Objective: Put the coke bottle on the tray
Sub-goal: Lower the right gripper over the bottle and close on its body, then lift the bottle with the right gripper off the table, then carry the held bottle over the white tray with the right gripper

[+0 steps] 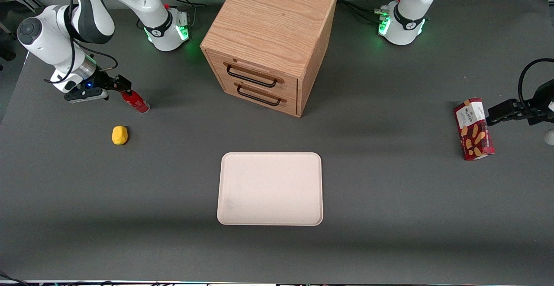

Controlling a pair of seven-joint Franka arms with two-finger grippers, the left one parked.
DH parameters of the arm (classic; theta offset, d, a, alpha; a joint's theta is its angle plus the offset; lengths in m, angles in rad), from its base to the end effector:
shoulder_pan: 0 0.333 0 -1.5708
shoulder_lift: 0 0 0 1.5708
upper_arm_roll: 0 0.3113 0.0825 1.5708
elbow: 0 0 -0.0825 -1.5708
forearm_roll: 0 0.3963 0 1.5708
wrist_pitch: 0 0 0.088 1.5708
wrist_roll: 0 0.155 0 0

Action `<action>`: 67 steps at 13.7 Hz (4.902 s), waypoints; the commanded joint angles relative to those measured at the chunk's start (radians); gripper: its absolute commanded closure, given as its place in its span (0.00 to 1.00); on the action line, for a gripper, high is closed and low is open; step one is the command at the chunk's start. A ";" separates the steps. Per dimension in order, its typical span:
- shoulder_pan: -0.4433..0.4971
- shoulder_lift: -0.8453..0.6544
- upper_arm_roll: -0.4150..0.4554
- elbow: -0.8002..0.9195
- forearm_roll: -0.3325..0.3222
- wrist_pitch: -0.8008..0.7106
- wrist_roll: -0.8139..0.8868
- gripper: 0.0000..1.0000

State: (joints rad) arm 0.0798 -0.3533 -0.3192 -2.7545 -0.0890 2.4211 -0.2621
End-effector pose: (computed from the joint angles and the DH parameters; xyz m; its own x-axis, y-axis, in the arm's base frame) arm 0.3796 -0.0801 0.2573 0.9940 0.1070 0.0212 0.1079 -0.9931 -0.0457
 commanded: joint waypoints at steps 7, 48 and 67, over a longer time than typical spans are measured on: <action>0.032 -0.013 -0.003 -0.007 -0.018 -0.042 0.104 0.00; 0.031 0.059 0.063 0.886 -0.009 -0.891 0.058 1.00; 0.028 0.597 0.435 1.581 0.092 -1.077 0.443 1.00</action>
State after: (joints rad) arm 0.1124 0.1723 0.0667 -1.2935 -0.0041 1.3909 0.0830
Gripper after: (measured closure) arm 0.670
